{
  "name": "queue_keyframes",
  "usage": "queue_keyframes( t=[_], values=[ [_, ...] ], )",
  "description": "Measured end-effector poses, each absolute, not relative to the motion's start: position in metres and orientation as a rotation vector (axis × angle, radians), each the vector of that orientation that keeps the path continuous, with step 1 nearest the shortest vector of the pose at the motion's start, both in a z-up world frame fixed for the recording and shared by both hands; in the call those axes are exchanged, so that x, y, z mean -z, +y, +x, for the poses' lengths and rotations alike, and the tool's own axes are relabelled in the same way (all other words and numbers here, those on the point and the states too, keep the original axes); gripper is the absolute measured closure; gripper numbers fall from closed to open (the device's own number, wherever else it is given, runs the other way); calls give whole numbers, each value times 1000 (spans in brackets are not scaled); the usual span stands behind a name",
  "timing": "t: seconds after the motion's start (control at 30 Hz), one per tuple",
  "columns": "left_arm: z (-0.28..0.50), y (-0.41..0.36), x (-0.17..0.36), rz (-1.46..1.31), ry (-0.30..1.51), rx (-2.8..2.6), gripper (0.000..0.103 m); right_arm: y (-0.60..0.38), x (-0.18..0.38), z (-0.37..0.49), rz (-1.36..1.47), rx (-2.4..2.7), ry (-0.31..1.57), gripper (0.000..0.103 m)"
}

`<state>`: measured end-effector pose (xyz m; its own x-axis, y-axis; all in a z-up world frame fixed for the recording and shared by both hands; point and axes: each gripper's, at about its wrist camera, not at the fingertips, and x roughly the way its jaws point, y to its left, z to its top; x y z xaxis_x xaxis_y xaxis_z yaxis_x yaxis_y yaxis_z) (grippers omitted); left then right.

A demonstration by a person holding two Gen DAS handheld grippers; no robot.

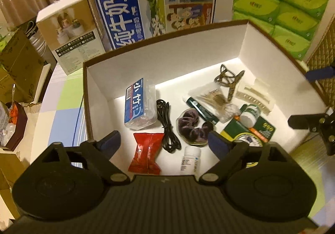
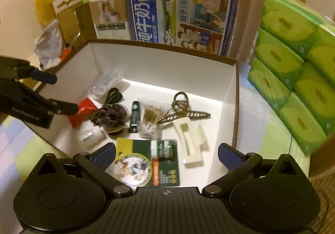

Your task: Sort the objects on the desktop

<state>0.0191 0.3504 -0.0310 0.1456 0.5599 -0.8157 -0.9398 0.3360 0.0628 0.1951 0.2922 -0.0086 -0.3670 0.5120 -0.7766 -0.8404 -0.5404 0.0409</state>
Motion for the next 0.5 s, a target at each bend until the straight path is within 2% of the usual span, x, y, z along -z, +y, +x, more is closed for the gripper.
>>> queue_keyframes(
  t=[0.3, 0.5],
  values=[
    [17, 303, 3, -524, 785, -1251, 2, 252, -5, 206, -826, -1932, 613, 2],
    [11, 269, -12, -530, 740, -1309, 1, 225, -12, 211, -779, -1931, 640, 2]
  ],
)
